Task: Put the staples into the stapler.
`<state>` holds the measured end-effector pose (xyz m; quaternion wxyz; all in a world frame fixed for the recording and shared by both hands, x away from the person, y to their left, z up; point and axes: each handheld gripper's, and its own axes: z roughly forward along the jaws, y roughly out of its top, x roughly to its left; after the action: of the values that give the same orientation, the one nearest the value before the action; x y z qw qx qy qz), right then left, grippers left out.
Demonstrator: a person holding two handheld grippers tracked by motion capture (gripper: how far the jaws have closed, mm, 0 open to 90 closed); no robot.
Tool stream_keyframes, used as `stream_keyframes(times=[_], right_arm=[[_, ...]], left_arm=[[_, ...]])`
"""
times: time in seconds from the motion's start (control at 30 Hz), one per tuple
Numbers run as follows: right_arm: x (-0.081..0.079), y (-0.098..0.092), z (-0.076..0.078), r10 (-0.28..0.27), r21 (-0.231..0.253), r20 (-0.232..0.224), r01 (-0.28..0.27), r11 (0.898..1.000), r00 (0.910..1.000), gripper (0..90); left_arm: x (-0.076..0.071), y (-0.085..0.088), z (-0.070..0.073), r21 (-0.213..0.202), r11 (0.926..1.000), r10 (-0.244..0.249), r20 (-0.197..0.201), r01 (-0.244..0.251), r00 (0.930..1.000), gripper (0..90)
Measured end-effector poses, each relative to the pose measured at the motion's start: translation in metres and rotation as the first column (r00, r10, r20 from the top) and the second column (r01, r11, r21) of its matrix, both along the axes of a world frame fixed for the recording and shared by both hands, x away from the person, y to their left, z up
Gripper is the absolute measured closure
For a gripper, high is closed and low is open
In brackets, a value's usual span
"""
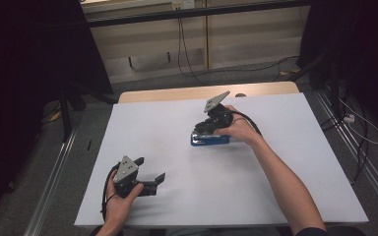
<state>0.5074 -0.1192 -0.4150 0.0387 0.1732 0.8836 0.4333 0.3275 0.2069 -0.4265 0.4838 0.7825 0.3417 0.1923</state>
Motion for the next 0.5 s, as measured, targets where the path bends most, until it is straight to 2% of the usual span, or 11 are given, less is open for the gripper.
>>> stream_keyframes(times=[0.1, 0.5], right_arm=[[-0.001, 0.0019, -0.0008, 0.03, -0.027, 0.011, -0.03, 0.999, 0.9995, 79.2], [0.0025, 0.0034, -0.0028, 0.076, -0.071, 0.055, -0.072, 0.995, 0.9956, 79.2]], left_arm=[[0.0001, -0.0003, 0.0001, -0.002, 1.0, -0.001, 0.001, 0.001, 1.0, 4.9], [0.0, -0.0002, 0.0, 0.0, 1.0, -0.003, 0.001, 0.003, 1.0, 4.9]])
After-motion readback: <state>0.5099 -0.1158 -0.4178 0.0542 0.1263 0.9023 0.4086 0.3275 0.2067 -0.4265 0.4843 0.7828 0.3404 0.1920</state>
